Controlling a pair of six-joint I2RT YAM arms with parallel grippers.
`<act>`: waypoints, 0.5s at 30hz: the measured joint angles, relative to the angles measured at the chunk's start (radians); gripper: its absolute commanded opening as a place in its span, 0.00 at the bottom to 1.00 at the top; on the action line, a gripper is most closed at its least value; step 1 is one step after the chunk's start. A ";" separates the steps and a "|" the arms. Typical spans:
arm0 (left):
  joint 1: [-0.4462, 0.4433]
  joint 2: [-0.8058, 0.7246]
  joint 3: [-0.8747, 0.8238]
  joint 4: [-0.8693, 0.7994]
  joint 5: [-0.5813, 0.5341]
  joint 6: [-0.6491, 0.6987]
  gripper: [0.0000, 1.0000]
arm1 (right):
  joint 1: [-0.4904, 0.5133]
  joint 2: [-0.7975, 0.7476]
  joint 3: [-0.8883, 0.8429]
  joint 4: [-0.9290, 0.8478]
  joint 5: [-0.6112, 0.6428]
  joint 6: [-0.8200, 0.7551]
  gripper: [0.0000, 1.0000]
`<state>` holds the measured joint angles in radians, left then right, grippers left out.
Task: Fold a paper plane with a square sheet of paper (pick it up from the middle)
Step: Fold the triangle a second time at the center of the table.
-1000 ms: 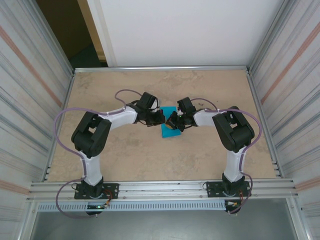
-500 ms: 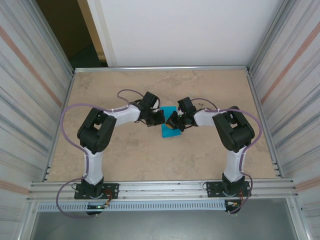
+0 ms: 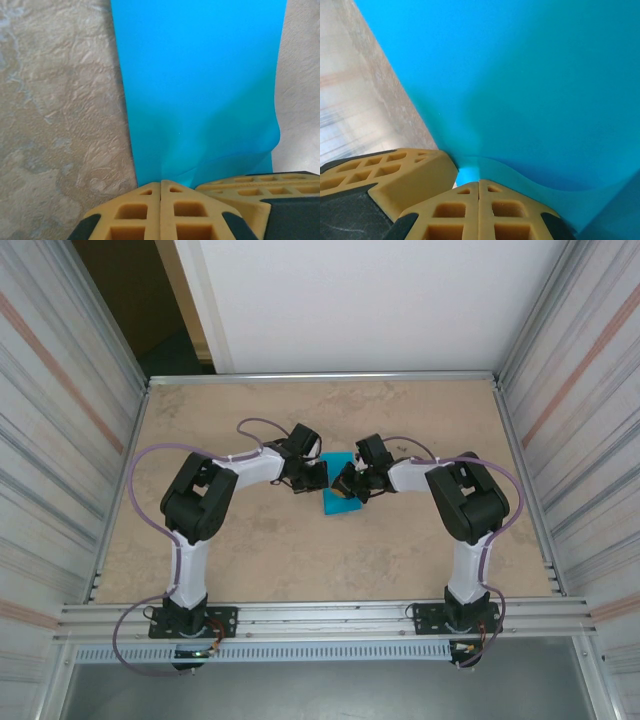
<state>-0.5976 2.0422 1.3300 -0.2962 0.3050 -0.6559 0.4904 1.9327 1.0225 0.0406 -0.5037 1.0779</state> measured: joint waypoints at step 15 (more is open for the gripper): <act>0.000 0.011 0.028 -0.042 -0.003 0.031 0.00 | -0.069 -0.023 0.023 -0.066 -0.120 -0.226 0.00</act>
<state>-0.5976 2.0529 1.3582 -0.3386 0.3016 -0.6247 0.4210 1.9102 1.0451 -0.0254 -0.6235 0.8516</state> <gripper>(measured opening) 0.060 0.043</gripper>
